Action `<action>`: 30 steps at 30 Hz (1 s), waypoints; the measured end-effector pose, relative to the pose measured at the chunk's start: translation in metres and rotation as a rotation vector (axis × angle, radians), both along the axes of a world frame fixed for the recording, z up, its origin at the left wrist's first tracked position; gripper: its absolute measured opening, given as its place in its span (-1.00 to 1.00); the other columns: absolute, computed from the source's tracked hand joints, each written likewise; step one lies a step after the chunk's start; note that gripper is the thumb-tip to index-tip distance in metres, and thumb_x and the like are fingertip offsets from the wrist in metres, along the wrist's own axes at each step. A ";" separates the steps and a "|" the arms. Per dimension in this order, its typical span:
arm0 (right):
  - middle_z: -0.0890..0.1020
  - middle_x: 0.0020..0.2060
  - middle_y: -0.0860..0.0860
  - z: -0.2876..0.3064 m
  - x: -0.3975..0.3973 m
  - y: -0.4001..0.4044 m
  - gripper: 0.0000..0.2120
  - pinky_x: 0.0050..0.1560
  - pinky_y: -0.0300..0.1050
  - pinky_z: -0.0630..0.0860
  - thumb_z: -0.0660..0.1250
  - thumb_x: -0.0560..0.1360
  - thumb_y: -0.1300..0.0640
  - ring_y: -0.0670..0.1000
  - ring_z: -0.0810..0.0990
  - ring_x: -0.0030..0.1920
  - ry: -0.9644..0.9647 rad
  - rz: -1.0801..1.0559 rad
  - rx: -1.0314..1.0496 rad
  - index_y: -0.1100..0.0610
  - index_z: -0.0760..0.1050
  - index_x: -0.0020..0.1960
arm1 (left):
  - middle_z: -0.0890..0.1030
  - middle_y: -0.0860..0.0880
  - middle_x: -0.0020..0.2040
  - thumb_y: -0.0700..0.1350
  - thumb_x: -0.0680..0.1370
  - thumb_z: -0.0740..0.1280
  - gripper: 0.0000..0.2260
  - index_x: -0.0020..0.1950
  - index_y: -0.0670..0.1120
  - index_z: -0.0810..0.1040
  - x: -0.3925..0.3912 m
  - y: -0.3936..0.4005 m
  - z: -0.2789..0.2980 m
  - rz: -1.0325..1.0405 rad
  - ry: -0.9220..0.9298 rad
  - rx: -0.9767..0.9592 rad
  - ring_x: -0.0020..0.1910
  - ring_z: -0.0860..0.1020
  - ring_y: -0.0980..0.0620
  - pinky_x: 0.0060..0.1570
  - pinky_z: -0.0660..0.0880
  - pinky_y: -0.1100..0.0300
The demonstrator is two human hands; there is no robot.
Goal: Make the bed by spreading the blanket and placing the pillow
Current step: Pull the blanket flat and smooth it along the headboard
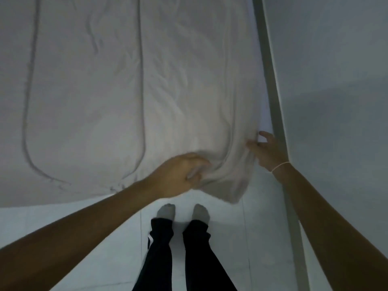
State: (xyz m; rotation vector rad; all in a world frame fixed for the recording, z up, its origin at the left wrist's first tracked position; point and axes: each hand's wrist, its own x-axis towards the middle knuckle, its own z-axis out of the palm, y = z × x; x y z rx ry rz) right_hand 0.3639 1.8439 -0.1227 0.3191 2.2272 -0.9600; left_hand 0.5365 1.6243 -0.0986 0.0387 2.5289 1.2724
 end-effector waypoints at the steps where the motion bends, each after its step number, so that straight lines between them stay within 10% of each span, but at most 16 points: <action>1: 0.55 0.22 0.13 -0.005 0.007 0.000 -0.32 0.19 0.11 0.51 0.46 0.38 -0.05 0.17 0.55 0.14 0.051 0.034 0.018 -0.01 0.24 0.41 | 0.53 -0.02 0.28 -0.14 0.56 0.29 -0.68 0.32 -0.04 0.49 -0.007 -0.010 -0.002 0.051 0.030 -0.048 0.23 0.50 0.04 0.25 0.34 0.32; 13: 0.67 0.03 0.19 -0.021 0.005 0.059 -0.81 0.11 -0.09 0.46 0.35 0.46 0.29 0.21 0.62 0.07 0.350 0.060 0.446 0.23 0.62 0.06 | 0.38 -0.26 0.41 -0.15 0.56 0.29 -0.58 0.42 -0.16 0.37 -0.055 -0.060 -0.030 0.182 0.159 -0.416 0.38 0.38 -0.22 0.39 0.31 -0.04; 17: 0.47 0.29 0.24 -0.029 0.020 0.054 -0.64 0.30 0.05 0.38 0.24 0.53 0.24 0.25 0.45 0.28 0.501 -0.062 0.463 0.21 0.44 0.32 | 0.03 -0.20 0.56 0.12 0.60 0.13 -0.43 0.55 -0.04 0.06 -0.060 -0.061 -0.047 0.144 0.024 -0.678 0.53 0.04 -0.24 0.45 0.05 -0.22; 25: -0.07 0.56 0.08 -0.064 0.052 -0.025 -0.41 0.49 0.31 -0.14 -0.07 0.59 -0.24 0.17 -0.12 0.55 0.672 0.811 0.466 -0.09 -0.11 0.55 | 0.00 -0.20 0.57 0.21 0.62 -0.04 -0.42 0.56 -0.02 -0.03 -0.063 -0.057 -0.090 0.229 0.069 -0.794 0.54 -0.01 -0.24 0.44 -0.06 -0.27; 30: 0.03 0.56 0.06 -0.093 0.037 0.023 -0.38 0.38 0.42 -0.08 -0.14 0.57 -0.32 0.17 0.02 0.54 0.660 0.628 0.579 -0.11 -0.15 0.55 | 0.03 -0.18 0.57 0.20 0.62 -0.15 -0.44 0.56 -0.03 -0.04 -0.042 -0.053 -0.108 0.301 0.055 -0.831 0.55 0.01 -0.20 0.47 -0.01 -0.22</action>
